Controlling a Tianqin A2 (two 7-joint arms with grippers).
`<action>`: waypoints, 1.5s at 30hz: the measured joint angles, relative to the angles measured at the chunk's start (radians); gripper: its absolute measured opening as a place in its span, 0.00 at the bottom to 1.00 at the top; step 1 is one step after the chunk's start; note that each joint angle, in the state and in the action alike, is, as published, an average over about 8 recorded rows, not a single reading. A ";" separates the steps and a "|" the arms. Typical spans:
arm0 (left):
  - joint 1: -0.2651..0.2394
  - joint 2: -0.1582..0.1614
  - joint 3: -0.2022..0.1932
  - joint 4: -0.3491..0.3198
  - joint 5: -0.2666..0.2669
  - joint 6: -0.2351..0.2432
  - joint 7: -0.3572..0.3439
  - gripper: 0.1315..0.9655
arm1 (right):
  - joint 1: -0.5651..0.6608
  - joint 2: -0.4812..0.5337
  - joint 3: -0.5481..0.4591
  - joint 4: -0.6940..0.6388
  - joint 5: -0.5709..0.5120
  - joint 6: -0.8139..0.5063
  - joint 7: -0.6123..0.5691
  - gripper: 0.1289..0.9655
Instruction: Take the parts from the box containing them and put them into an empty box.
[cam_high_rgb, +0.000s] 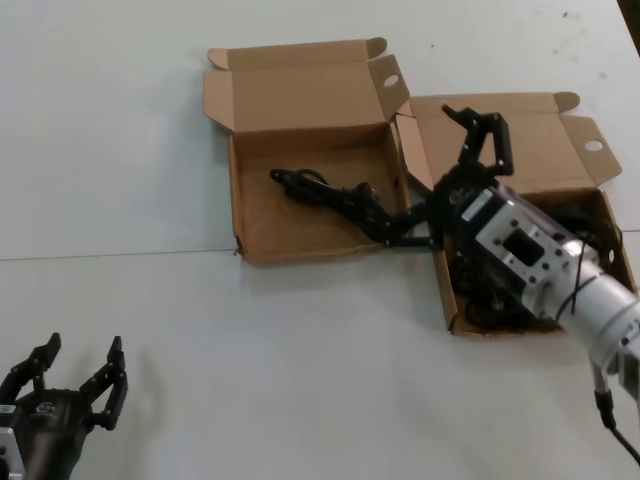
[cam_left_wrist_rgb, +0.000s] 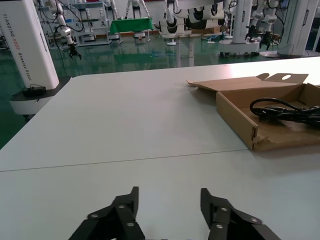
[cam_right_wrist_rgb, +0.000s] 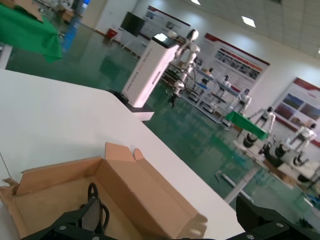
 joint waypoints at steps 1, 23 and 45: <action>0.000 0.000 0.000 0.000 0.000 0.000 0.000 0.27 | -0.011 -0.001 0.005 0.005 0.004 0.005 0.000 0.99; 0.000 0.000 0.000 0.000 0.000 0.000 0.000 0.83 | -0.253 -0.014 0.116 0.103 0.088 0.118 0.000 1.00; 0.000 0.000 0.000 0.000 0.000 0.000 0.001 1.00 | -0.495 -0.027 0.227 0.203 0.173 0.231 0.000 1.00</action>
